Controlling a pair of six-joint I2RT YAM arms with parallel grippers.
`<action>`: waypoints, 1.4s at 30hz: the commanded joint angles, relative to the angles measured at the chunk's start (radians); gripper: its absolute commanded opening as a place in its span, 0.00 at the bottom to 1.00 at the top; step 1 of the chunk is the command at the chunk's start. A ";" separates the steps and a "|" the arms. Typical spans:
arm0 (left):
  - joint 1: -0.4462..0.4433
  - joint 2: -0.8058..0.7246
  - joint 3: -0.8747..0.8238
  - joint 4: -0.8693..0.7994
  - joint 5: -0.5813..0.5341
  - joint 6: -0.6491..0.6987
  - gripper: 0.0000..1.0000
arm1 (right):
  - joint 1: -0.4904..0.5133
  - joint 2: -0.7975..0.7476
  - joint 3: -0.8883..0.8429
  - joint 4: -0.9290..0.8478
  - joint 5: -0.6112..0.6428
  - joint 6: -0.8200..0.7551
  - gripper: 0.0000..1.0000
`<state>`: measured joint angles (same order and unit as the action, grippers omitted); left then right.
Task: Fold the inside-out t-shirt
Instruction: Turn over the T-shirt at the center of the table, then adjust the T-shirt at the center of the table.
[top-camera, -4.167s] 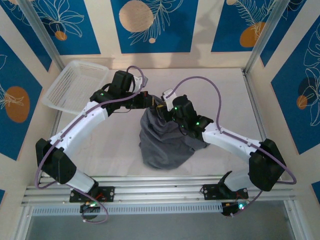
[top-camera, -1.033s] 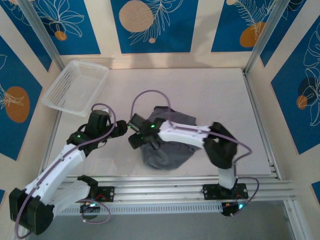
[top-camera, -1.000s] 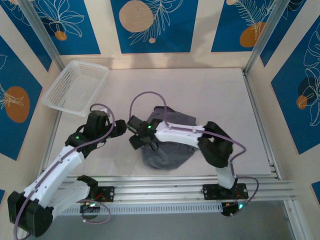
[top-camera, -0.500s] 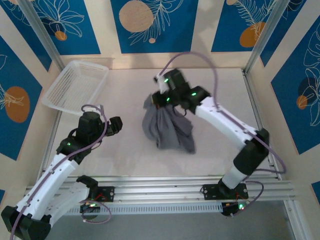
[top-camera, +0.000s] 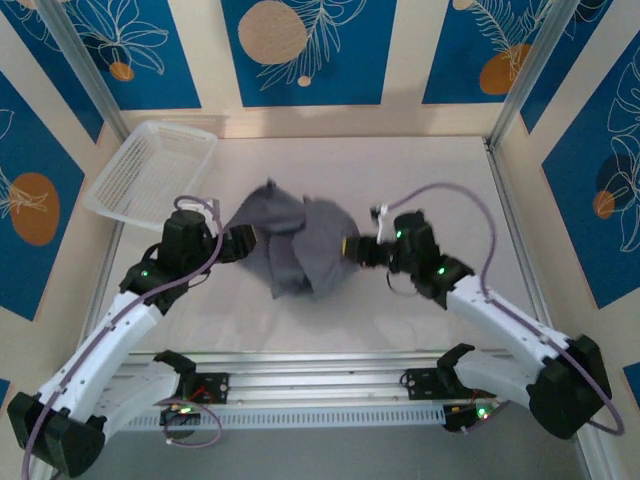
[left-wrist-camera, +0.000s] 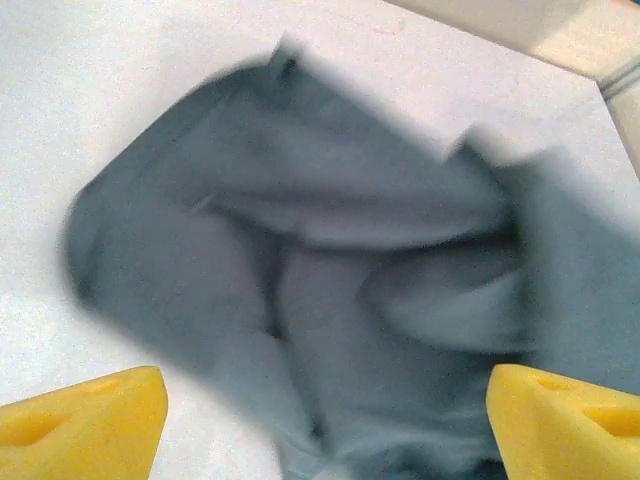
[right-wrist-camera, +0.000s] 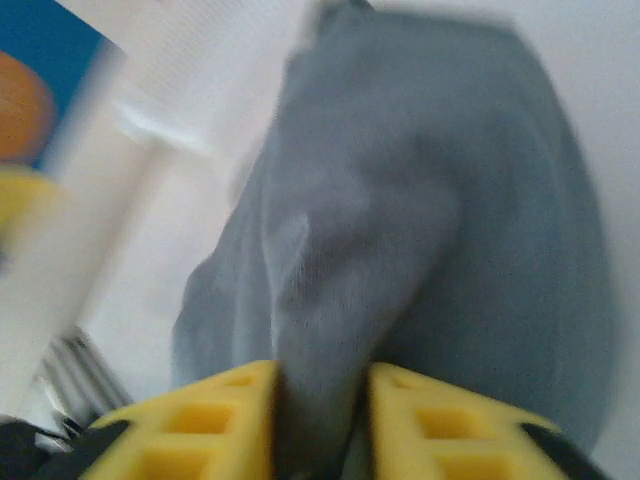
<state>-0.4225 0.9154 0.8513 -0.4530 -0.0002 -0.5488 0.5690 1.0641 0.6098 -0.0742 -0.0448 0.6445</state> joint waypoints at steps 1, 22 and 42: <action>0.006 0.051 0.017 0.064 0.132 0.044 0.84 | -0.010 -0.037 -0.084 -0.056 0.089 0.195 0.50; -0.024 0.186 0.015 -0.043 -0.003 -0.017 0.81 | 0.347 0.859 0.793 -0.598 0.542 -0.375 0.70; -0.111 0.356 -0.045 0.203 0.526 0.124 0.77 | 0.076 0.351 0.456 -0.204 -0.173 -0.048 0.00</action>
<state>-0.4961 1.2415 0.8082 -0.3252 0.3687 -0.4946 0.7116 1.4723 1.1088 -0.4217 0.0025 0.4763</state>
